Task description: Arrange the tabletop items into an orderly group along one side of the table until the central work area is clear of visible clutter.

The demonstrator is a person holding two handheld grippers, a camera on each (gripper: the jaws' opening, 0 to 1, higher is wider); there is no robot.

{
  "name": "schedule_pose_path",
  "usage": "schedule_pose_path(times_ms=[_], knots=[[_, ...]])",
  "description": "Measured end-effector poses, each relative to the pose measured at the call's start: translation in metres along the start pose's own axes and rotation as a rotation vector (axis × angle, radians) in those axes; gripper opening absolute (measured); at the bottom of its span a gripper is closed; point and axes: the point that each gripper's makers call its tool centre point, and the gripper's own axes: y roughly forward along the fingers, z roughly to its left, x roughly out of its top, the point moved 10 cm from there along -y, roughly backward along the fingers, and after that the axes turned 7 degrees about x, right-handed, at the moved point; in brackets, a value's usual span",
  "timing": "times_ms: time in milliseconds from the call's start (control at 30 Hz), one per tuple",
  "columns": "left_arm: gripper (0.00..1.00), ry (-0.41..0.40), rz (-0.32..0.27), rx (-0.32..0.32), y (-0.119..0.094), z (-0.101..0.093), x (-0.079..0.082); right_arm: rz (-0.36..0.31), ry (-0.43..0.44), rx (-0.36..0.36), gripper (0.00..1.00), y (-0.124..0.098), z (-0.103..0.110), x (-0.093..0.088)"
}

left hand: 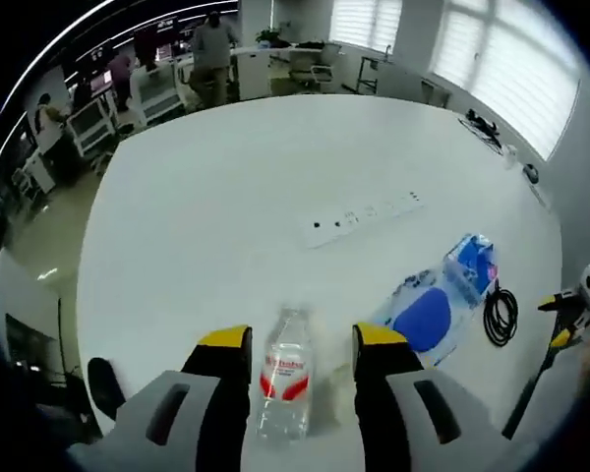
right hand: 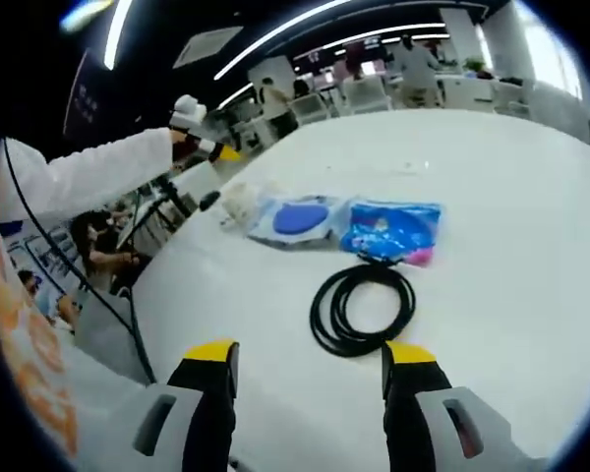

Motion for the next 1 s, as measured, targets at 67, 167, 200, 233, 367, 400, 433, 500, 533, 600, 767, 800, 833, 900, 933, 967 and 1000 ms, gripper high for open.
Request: schedule_pose_path(times_ms=[67, 167, 200, 233, 367, 400, 433, 500, 533, 600, 767, 800, 833, 900, 933, 967, 1000], knots=[[0.41, 0.013, 0.022, -0.015, 0.009, -0.005, -0.002, 0.004, 0.015, 0.001, 0.59, 0.002, -0.002, 0.0], [0.38, 0.036, 0.062, -0.03, 0.024, -0.01, -0.004, 0.011, 0.029, 0.001, 0.59, 0.006, -0.007, 0.0], [0.37, 0.046, 0.074, -0.024, 0.028, -0.01, -0.004, 0.013, 0.034, 0.001, 0.59, 0.007, -0.009, 0.001], [0.37, 0.058, 0.081, -0.021, 0.033, -0.01, -0.004, 0.014, 0.036, 0.001, 0.59, 0.007, -0.01, 0.002], [0.38, 0.075, 0.08, -0.017, 0.046, -0.01, -0.001, 0.006, 0.049, 0.002, 0.59, 0.011, -0.013, 0.009], [0.37, 0.077, 0.083, -0.019, 0.05, -0.009, 0.0, 0.006, 0.054, 0.004, 0.59, 0.012, -0.015, 0.01], [0.36, 0.079, 0.083, -0.021, 0.053, -0.009, 0.001, 0.006, 0.056, 0.004, 0.59, 0.013, -0.016, 0.01], [0.33, 0.079, 0.085, -0.03, 0.063, -0.01, 0.002, 0.013, 0.066, 0.004, 0.59, 0.016, -0.019, 0.01], [0.33, 0.081, 0.09, -0.033, 0.066, -0.01, 0.002, 0.017, 0.069, 0.005, 0.59, 0.017, -0.021, 0.01], [0.36, 0.088, 0.11, -0.022, 0.074, -0.01, 0.001, 0.018, 0.077, 0.005, 0.59, 0.018, -0.022, 0.01], [0.32, 0.102, 0.135, -0.039, 0.09, -0.01, -0.001, 0.008, 0.087, -0.005, 0.59, 0.018, -0.023, 0.01], [0.31, 0.108, 0.145, -0.031, 0.093, -0.009, -0.001, 0.007, 0.09, -0.006, 0.59, 0.017, -0.024, 0.009], [0.31, 0.11, 0.154, -0.024, 0.095, -0.008, -0.002, 0.006, 0.092, -0.009, 0.59, 0.017, -0.024, 0.009], [0.31, 0.116, 0.162, -0.021, 0.099, -0.009, -0.003, 0.006, 0.098, -0.015, 0.59, 0.017, -0.026, 0.008], [0.31, 0.12, 0.166, -0.019, 0.1, -0.009, -0.004, 0.005, 0.101, -0.017, 0.59, 0.016, -0.026, 0.008], [0.29, 0.137, 0.174, -0.022, 0.102, -0.01, -0.005, 0.005, 0.105, -0.02, 0.59, 0.016, -0.028, 0.007], [0.27, 0.147, 0.179, -0.021, 0.103, -0.01, -0.005, 0.005, 0.107, -0.021, 0.59, 0.016, -0.028, 0.006]])
